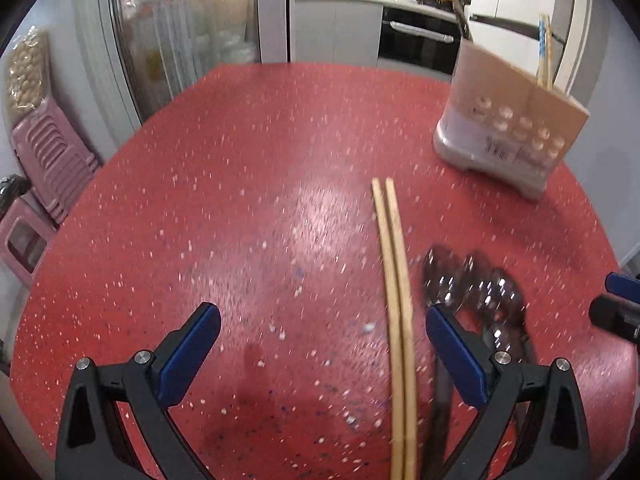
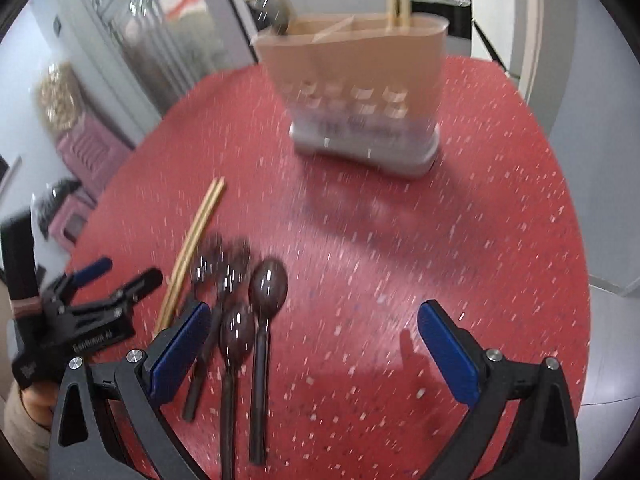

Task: Organize utensils
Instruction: 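Move both grippers back over the remaining spoons and chopsticks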

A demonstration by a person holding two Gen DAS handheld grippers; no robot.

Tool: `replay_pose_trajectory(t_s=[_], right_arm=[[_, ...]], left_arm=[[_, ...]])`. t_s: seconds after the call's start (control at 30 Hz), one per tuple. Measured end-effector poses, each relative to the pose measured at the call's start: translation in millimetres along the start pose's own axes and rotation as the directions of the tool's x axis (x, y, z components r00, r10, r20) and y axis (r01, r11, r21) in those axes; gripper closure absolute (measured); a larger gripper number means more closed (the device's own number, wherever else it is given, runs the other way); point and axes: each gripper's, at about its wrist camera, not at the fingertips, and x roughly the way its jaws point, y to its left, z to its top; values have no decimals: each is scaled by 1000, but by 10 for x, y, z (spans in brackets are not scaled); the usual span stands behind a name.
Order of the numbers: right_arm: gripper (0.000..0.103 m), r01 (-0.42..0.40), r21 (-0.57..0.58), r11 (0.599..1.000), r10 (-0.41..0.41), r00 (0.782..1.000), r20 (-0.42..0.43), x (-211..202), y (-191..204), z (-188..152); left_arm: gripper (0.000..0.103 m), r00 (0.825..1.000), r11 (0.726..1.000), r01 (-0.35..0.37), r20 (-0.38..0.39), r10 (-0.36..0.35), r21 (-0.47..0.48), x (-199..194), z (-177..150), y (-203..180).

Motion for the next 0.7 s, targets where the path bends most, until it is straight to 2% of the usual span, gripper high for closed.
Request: replay_pose_trajectory(t_s=[0.17, 0.7], right_arm=[[0, 27, -15, 1000, -28, 998, -61, 105, 48, -175], [5, 108, -79, 991, -117, 986, -122, 239, 230, -370]], left_arm=[[0, 1000, 1000, -10, -24, 10, 3, 76, -79, 55], [0, 999, 1000, -7, -47, 8, 12, 270, -91, 80]])
